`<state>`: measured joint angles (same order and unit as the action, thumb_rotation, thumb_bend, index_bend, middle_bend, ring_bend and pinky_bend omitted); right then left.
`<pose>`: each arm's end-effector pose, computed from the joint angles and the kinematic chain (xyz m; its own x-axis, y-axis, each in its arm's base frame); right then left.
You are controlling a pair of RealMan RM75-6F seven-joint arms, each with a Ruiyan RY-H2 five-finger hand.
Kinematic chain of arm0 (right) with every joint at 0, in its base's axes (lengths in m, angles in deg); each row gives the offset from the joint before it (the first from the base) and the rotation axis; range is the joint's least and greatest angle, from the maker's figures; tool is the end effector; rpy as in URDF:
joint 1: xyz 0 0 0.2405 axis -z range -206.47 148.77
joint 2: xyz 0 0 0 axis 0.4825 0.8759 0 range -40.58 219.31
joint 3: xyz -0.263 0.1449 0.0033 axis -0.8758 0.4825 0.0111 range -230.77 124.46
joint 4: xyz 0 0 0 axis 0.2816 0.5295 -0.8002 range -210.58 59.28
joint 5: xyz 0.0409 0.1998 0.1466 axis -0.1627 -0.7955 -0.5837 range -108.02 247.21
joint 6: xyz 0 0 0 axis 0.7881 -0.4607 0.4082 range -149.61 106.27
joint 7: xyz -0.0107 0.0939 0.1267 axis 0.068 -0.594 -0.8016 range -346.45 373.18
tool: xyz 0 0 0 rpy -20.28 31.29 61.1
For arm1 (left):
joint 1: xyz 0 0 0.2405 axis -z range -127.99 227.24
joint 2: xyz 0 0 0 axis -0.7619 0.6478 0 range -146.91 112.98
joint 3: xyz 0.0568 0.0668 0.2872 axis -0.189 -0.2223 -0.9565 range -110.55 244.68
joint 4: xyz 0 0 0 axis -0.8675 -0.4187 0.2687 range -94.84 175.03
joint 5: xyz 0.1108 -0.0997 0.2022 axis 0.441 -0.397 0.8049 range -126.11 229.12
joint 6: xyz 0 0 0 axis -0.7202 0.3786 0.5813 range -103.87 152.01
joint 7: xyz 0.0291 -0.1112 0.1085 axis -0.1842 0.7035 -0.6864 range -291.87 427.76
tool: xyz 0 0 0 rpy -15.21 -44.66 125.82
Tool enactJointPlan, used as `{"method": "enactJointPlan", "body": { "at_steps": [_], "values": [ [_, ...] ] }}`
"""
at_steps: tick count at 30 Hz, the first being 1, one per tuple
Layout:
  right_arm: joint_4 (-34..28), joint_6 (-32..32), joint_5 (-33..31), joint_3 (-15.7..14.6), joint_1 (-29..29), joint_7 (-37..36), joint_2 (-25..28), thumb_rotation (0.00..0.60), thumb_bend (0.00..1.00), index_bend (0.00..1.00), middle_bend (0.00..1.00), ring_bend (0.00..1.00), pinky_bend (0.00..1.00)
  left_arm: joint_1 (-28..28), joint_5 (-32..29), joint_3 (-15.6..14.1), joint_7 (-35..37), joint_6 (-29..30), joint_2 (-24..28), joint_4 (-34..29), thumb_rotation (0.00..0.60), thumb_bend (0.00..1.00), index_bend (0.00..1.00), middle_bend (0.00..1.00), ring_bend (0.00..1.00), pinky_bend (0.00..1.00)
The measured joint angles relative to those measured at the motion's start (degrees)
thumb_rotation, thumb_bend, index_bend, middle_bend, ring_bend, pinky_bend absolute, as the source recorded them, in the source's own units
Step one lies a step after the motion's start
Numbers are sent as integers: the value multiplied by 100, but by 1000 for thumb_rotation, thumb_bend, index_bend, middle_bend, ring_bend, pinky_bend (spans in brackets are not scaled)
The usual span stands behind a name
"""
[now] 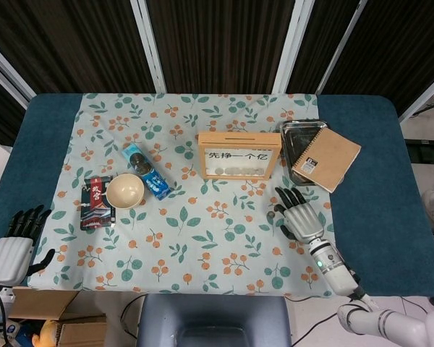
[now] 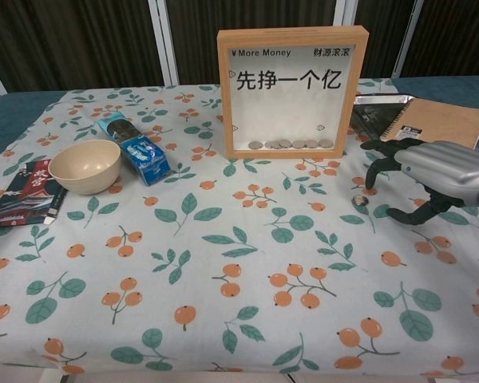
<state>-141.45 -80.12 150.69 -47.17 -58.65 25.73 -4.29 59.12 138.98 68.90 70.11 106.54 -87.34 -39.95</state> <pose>-0.2984 -0.3590 -0.0685 0.5876 -0.1954 0.7852 -0.7918 -0.3385 0.5083 -0.3884 0.2322 0.1132 0.4622 0.0218 0.8865 0.8837 -0.0938 -0.4585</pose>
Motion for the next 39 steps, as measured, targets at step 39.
{"method": "enactJointPlan", "body": {
  "at_steps": [39],
  "values": [
    [438,79,-179,-35,-188,-104,-356,600,530,483,0,0,0,12,-68,-8,82,-85,-24,131,600,321,0,0,0,0]
  ]
}}
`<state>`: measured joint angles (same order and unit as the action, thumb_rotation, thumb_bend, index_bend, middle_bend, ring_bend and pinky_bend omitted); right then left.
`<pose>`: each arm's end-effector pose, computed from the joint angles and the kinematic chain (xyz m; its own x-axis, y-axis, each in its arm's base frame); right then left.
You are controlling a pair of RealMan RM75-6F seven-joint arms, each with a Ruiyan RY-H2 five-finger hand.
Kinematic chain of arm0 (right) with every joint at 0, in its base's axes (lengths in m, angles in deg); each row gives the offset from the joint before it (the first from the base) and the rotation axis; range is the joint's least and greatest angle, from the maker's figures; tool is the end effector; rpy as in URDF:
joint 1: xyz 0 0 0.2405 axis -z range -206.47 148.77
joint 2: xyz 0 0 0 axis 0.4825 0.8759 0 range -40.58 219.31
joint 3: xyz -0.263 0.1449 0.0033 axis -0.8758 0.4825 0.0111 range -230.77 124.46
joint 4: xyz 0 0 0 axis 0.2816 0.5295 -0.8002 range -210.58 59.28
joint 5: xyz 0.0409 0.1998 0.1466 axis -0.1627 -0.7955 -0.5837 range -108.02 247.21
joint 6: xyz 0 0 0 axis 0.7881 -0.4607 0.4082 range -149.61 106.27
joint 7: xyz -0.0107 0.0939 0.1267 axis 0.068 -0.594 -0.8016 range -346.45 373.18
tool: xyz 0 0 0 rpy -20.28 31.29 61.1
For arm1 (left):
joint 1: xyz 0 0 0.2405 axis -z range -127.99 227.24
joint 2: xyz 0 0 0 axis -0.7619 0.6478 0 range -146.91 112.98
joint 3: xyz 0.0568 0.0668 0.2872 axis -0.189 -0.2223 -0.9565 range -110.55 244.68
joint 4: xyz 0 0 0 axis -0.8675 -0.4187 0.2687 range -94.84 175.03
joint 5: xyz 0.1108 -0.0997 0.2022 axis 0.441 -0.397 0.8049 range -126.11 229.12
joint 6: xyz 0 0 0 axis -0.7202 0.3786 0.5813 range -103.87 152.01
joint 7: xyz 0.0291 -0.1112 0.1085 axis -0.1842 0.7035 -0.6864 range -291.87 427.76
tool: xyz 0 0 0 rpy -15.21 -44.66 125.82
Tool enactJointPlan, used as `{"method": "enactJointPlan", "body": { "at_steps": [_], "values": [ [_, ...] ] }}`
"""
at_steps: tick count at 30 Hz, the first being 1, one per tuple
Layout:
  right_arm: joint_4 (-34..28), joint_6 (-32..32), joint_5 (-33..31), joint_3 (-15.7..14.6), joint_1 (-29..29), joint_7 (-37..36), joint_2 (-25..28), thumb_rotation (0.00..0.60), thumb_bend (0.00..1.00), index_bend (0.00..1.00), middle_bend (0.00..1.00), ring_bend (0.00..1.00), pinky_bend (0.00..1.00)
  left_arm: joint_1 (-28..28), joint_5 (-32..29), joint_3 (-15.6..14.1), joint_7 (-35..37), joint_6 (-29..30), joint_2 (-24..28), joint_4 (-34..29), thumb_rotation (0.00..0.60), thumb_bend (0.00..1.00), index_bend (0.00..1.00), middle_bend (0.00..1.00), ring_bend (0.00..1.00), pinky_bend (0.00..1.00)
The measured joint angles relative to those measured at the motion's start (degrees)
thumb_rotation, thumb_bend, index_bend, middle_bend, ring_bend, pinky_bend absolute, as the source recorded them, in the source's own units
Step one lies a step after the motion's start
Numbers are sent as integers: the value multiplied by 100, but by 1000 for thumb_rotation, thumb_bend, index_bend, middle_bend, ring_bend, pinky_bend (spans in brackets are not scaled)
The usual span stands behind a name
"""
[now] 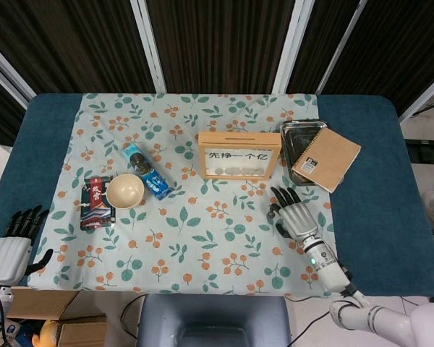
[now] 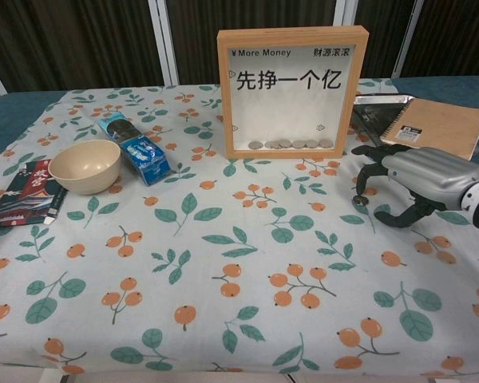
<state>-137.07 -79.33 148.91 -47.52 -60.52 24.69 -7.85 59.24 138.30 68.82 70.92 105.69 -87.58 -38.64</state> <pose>-0.2956 -0.3685 -0.0867 0.5804 -0.2085 0.7872 -0.7994 -0.3301 0.5020 -0.3955 0.2335 0.1134 0.4657 0.0352 0.8842 0.8832 -0.0809 -0.4619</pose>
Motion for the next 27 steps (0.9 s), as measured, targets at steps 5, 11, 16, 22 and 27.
{"method": "enactJointPlan", "body": {
  "at_steps": [5,11,16,22,27],
  "values": [
    [15,21,-31,-7,-9,37,-19,600,530,491,0,0,0,3,-16,2,8,-16,-5,18,600,322,0,0,0,0],
    [43,21,-24,-17,-24,14,-46,600,530,512,0,0,0,3,-16,4,27,-12,-9,43,600,321,0,0,0,0],
    [79,13,-20,-22,-31,3,-70,600,531,539,0,0,0,7,-19,4,38,-23,-2,48,600,321,0,0,0,0],
    [154,2,-17,-11,-49,-29,-115,600,530,582,0,0,0,22,-8,-4,47,-50,-3,53,600,322,0,0,0,0],
    [239,-22,-28,14,-68,-29,-181,600,530,613,0,0,0,38,-10,-11,50,-87,-8,69,600,322,0,0,0,0]
  ]
}}
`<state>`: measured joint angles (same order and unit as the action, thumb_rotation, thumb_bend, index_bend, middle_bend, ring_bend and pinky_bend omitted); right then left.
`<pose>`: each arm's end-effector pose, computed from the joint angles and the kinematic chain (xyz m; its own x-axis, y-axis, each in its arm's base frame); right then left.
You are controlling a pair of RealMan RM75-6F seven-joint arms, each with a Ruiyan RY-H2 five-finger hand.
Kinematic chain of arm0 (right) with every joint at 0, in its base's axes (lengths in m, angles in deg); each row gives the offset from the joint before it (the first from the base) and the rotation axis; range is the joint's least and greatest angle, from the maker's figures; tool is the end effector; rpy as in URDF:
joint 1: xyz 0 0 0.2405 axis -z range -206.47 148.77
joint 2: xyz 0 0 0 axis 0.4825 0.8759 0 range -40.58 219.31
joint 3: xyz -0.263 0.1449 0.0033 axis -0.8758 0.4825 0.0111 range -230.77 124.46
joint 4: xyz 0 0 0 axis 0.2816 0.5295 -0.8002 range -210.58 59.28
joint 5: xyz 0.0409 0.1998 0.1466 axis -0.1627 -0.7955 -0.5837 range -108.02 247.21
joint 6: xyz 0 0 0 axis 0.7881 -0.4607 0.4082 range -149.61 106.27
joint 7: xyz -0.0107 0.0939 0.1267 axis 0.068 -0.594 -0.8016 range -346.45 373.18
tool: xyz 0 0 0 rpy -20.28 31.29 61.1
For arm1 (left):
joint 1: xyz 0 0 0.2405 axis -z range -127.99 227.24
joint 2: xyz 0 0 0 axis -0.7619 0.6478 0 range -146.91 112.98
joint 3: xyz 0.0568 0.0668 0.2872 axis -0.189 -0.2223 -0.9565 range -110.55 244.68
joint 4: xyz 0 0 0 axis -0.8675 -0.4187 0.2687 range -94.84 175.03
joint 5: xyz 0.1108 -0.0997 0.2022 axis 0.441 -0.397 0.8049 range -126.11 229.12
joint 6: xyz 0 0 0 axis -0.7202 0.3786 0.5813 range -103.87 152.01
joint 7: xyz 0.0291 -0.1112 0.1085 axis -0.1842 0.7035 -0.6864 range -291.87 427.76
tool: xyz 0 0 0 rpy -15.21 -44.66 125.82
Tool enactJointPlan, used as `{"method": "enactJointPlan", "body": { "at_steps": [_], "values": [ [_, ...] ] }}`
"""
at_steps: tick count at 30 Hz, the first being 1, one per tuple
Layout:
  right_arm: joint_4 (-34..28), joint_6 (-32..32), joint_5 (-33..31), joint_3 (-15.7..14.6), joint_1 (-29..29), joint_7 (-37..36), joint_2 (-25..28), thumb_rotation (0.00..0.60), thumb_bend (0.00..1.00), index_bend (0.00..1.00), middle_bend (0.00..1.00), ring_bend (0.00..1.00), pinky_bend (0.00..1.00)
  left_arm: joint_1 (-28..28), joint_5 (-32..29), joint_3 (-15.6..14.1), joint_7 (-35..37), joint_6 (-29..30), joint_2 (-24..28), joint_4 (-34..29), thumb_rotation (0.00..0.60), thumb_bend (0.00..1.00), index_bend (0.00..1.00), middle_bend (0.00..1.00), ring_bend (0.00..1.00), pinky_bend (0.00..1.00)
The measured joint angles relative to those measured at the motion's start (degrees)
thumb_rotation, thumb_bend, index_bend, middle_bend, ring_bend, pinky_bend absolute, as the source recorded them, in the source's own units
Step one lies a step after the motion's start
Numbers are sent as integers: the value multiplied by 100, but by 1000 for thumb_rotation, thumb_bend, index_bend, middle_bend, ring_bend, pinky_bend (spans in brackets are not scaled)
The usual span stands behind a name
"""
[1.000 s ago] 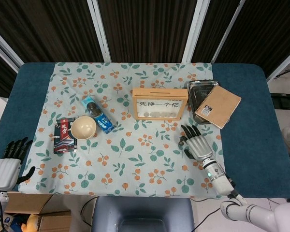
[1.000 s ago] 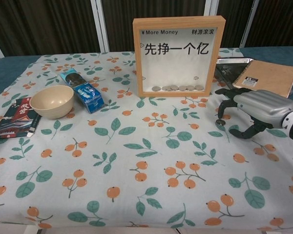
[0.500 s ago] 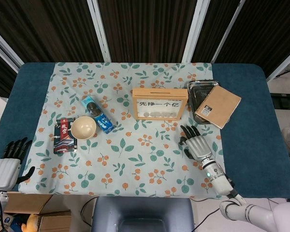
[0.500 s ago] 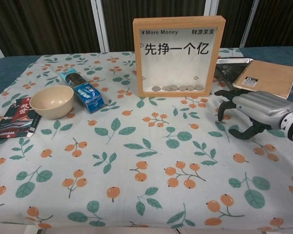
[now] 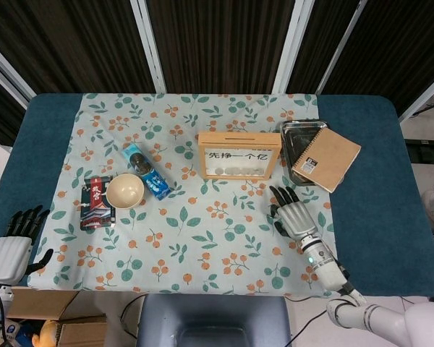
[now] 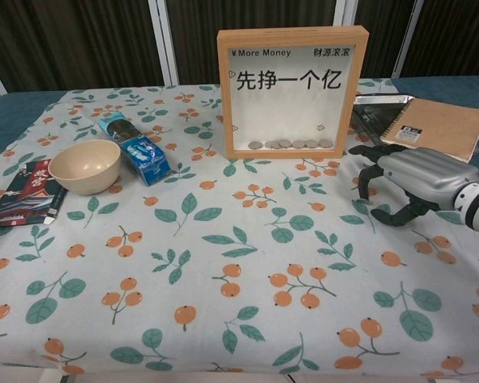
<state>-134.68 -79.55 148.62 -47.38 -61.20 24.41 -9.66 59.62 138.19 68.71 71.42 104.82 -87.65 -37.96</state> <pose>-0.2936 -0.3734 -0.0935 0.5813 -0.1986 0.7891 -0.7984 -0.3265 0.5060 -0.3982 0.2360 0.1124 0.4683 0.0481 0.8823 0.8821 -0.0827 -0.4637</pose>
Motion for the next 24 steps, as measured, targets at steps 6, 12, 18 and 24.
{"method": "enactJointPlan", "body": {
  "at_steps": [6,12,18,24],
  "values": [
    [110,-67,17,16,-14,30,-77,600,531,635,0,0,0,9,-3,-2,23,-17,-1,23,600,321,0,0,0,0],
    [226,-136,62,23,-35,49,-150,600,530,645,0,0,0,12,-14,-8,54,-39,-7,58,600,322,0,0,0,0],
    [324,-194,126,33,-78,26,-218,600,530,649,0,0,0,15,-14,-4,111,-35,-22,114,600,321,0,0,0,0],
    [428,-246,187,18,-97,-9,-275,600,530,615,0,0,0,15,-5,-13,153,-36,-51,178,600,321,0,0,0,0]
  ]
}}
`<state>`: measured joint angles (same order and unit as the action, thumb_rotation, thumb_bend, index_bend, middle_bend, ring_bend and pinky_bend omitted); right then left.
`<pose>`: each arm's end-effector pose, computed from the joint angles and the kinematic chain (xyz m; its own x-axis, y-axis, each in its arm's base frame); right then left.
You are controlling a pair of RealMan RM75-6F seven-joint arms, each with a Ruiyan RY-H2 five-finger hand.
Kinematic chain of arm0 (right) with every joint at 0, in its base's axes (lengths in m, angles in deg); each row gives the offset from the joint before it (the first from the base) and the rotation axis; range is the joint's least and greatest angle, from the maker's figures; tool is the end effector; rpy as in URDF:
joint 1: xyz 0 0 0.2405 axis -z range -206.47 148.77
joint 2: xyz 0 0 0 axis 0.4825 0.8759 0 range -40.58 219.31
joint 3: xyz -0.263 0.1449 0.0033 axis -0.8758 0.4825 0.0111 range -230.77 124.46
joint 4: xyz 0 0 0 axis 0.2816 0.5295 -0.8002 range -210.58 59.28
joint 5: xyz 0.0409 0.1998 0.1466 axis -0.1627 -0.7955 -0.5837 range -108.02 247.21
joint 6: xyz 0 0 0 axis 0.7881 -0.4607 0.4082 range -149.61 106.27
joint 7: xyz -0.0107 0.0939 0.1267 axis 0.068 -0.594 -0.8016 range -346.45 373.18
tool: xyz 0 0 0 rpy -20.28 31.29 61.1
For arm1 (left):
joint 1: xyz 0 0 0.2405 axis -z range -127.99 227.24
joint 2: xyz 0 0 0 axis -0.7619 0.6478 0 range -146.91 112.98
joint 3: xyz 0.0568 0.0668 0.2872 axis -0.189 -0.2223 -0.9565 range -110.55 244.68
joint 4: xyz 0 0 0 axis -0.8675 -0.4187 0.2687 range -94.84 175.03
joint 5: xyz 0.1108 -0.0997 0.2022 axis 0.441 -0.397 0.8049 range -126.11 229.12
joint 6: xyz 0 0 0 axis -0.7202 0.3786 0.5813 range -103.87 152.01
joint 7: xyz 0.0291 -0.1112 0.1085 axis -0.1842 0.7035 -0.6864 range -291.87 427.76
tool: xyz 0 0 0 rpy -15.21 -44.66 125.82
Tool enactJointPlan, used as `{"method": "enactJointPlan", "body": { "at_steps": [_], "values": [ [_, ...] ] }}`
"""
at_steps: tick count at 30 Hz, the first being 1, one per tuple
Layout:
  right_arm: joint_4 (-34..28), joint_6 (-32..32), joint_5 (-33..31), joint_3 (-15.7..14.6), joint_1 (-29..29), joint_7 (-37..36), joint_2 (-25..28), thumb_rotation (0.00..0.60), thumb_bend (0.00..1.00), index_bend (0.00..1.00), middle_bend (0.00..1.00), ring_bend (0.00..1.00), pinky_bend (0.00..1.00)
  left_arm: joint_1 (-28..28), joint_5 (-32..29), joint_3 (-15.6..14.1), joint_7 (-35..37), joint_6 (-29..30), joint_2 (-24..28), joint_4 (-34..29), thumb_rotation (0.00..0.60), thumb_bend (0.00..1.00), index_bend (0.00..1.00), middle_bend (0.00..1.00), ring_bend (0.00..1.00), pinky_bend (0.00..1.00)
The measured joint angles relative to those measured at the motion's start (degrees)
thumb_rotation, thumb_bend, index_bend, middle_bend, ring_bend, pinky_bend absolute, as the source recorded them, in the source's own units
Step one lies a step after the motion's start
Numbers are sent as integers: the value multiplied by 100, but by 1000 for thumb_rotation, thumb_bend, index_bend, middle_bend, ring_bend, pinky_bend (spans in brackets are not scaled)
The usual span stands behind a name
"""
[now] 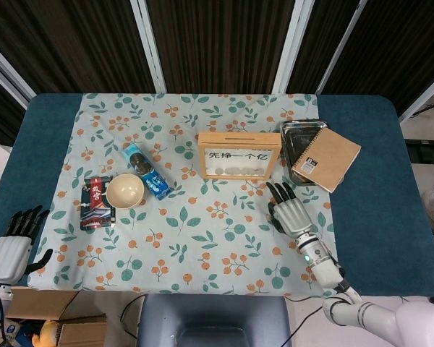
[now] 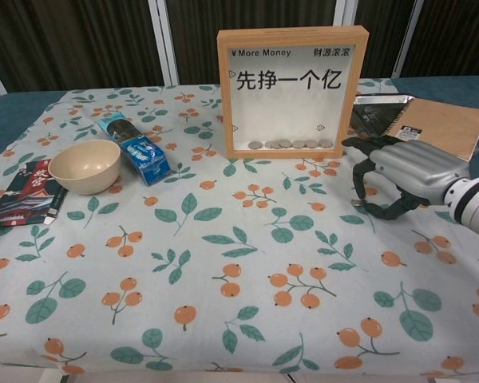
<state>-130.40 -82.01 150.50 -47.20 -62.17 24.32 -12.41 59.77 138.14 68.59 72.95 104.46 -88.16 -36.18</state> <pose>-0.2859 -0.3812 -0.0991 0.6029 -0.1318 0.7868 -0.7718 -0.3458 0.5335 -0.4044 0.2375 0.1122 0.4644 0.0540 0.8840 0.8844 -0.0800 -0.4598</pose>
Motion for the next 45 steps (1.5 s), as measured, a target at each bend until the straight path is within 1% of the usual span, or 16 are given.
{"method": "enactJointPlan", "body": {
  "at_steps": [4,7,14,22,35,45],
  "values": [
    [76,-13,30,-7,-18,-22,-46,600,530,564,0,0,0,-10,5,-9,27,9,-19,51,600,321,0,0,0,0],
    [113,-27,61,-7,-40,-57,-75,600,531,551,0,0,0,-20,11,-24,37,14,-29,74,600,321,0,0,0,0],
    [198,-128,169,-24,-67,-185,-127,600,530,569,15,0,0,-21,29,-35,35,19,-46,93,600,321,0,0,0,0],
    [297,-118,151,2,-88,-221,-173,600,530,616,31,0,0,-8,26,-55,19,-36,-80,133,600,321,0,0,0,0],
    [387,-53,160,31,-181,-288,-250,600,531,623,50,0,0,4,4,-45,-53,-52,-75,119,600,320,0,0,0,0],
    [412,-43,169,31,-209,-296,-284,600,547,662,83,0,0,-5,-15,-42,-53,-52,-57,104,600,321,0,0,0,0]
  ]
}}
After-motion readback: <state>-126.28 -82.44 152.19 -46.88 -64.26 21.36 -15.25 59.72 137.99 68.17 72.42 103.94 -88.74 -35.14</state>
